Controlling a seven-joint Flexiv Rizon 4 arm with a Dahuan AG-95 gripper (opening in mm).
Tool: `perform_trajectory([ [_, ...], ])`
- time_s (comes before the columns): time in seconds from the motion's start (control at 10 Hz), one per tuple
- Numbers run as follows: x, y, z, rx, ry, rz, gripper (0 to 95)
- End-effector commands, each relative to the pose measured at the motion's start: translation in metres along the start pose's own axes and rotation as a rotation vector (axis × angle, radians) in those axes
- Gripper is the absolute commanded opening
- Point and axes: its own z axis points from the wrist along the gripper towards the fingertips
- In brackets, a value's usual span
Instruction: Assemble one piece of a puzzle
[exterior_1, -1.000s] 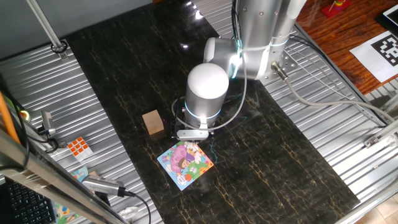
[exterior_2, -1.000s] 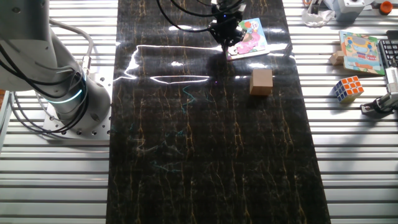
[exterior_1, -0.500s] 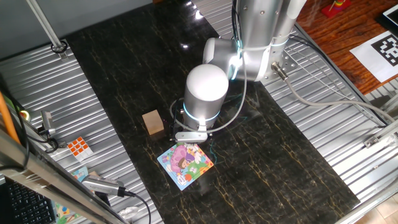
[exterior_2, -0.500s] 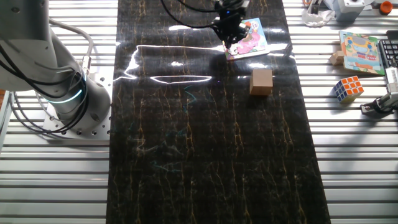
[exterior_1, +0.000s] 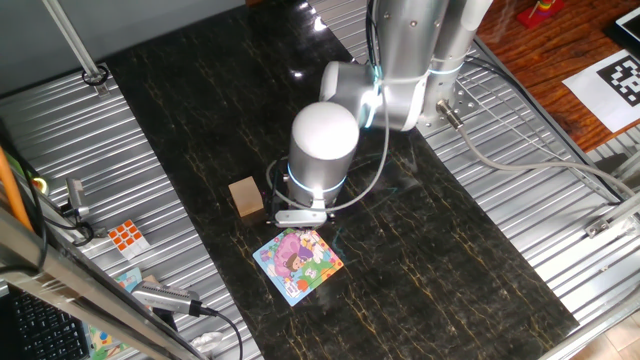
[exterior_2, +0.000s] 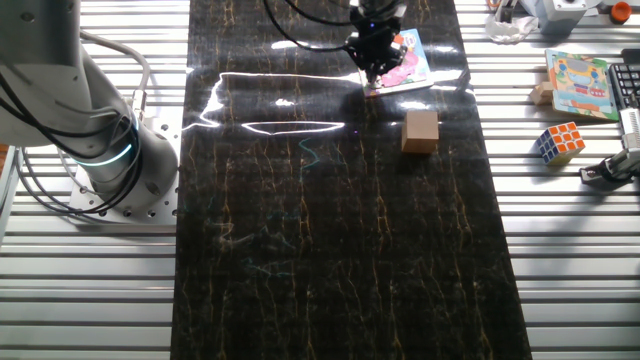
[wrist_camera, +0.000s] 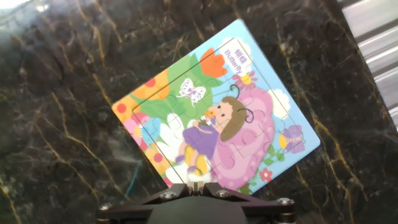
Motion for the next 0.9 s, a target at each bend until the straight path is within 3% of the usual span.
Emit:
perform_trajectory([
  [0.1, -0.0025, -0.0016, -0.0004, -0.008, 0.001, 0.000, 0.0],
  [0.9, -0.0034, -0.0068, 0.0048, -0.007, -0.002, -0.002, 0.0],
])
